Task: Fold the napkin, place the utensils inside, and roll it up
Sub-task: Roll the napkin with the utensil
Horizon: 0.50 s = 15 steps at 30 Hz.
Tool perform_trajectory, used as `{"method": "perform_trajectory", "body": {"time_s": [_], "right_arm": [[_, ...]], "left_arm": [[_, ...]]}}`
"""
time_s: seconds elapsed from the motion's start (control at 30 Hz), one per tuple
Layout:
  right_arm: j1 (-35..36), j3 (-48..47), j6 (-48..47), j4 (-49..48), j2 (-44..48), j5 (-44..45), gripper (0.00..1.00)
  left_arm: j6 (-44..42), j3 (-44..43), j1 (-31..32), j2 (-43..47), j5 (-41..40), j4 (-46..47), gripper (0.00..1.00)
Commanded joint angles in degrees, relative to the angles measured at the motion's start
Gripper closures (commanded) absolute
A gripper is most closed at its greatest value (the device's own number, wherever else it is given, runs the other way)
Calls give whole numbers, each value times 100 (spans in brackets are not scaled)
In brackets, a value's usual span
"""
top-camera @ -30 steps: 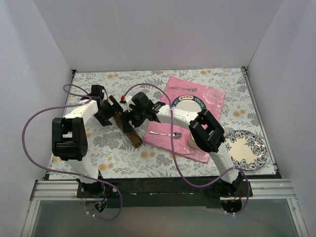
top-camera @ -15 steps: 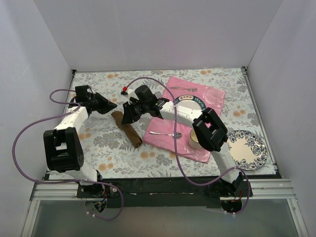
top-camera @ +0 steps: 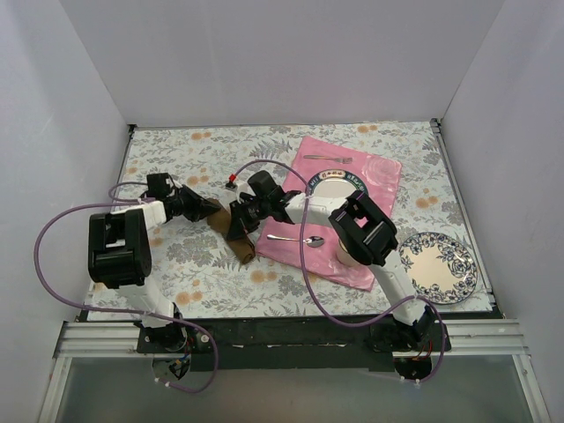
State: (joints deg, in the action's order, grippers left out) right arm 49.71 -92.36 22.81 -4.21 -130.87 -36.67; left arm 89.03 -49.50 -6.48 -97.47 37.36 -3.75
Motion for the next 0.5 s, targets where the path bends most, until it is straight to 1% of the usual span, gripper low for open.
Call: {"method": "perform_trajectory", "body": {"time_s": [0.0, 0.17, 0.37, 0.47], "right_arm": [[-67, 349, 110, -414, 132, -183, 88], [-67, 368, 145, -414, 140, -209, 89], [-50, 60, 66, -177, 386, -262, 89], [-58, -133, 66, -81, 501, -289, 89]], "left_arm": [[-228, 98, 6, -272, -255, 234, 100], [-351, -95, 6, -457, -309, 191, 100], [-685, -455, 6, -202, -519, -275, 100], [-712, -587, -2, -18, -459, -416, 100]]}}
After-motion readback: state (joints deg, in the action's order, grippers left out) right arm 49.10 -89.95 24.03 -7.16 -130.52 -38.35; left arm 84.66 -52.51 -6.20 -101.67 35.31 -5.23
